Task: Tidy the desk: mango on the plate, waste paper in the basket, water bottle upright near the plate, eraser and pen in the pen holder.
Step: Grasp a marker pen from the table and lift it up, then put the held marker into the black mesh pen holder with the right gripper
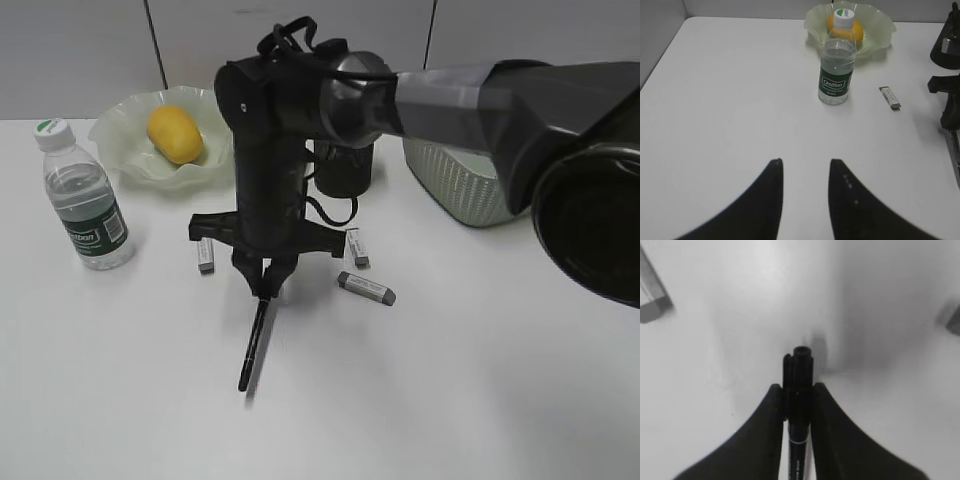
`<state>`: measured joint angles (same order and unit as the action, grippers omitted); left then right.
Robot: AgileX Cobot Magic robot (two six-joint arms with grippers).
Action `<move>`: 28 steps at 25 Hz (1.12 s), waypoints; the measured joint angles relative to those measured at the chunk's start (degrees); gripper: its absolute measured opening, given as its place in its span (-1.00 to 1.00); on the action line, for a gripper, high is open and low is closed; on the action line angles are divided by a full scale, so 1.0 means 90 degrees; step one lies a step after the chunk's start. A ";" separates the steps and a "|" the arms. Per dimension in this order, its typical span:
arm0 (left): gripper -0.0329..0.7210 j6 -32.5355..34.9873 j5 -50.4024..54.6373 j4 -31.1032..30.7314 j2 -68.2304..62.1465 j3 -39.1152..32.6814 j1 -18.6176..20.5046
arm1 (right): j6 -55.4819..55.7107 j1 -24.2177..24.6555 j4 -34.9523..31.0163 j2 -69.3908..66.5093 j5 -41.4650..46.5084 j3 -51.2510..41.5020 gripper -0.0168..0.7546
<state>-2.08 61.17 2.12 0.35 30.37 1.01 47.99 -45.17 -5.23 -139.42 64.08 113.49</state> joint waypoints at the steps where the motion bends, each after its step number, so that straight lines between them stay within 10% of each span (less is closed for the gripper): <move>1: -0.27 0.0000 0.0000 0.0000 0.0000 0.0000 0.0000 | 0.0000 -0.0015 0.0084 0.0048 0.0006 0.0033 -0.60; 28: -0.28 0.0000 0.0000 0.0000 0.0000 0.0000 0.0000 | -0.0119 -0.0236 0.4582 0.2376 -0.0960 0.0006 -0.60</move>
<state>-2.08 61.17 2.12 0.35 30.37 1.01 46.92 -47.29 36.00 -118.04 55.44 113.54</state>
